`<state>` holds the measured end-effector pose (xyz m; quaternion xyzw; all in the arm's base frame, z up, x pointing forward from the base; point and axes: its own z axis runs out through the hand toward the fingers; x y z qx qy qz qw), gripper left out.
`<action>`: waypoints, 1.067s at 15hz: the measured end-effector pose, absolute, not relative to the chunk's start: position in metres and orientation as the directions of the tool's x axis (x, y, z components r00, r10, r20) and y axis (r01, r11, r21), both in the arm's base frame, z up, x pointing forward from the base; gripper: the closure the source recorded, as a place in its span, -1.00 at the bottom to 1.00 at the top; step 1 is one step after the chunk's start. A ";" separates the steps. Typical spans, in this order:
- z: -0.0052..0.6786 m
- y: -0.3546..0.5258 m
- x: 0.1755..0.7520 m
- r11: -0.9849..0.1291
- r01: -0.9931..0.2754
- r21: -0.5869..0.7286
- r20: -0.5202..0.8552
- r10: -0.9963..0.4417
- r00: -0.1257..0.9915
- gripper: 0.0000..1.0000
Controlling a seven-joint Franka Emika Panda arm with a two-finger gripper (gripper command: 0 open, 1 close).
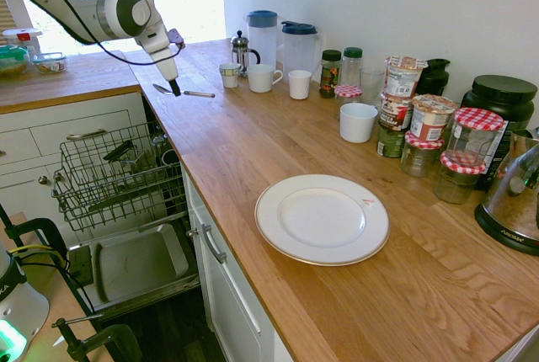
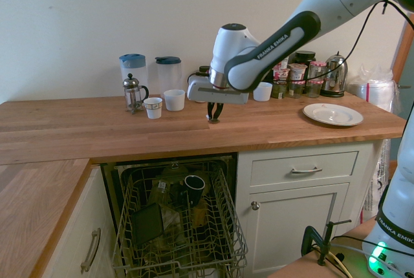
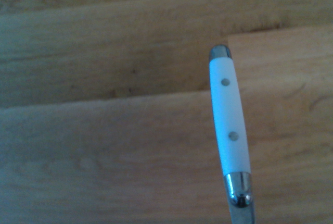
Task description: Put the spoon in the dishwasher
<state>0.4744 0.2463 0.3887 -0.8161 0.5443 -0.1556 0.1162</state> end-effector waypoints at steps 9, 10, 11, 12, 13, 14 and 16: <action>0.318 0.335 0.303 -0.396 -0.835 -0.383 0.151 -0.918 0.366 1.00; 0.307 0.343 0.294 -0.401 -0.835 -0.376 0.143 -0.916 0.375 1.00; 0.294 0.348 0.287 -0.408 -0.837 -0.366 0.135 -0.913 0.386 1.00; 0.282 0.351 0.284 -0.413 -0.838 -0.356 0.132 -0.910 0.392 1.00; 0.270 0.355 0.283 -0.415 -0.841 -0.346 0.131 -0.909 0.395 1.00; 0.260 0.359 0.284 -0.418 -0.844 -0.336 0.127 -0.908 0.399 1.00; 0.241 0.365 0.298 -0.420 -0.855 -0.303 0.103 -0.907 0.409 1.00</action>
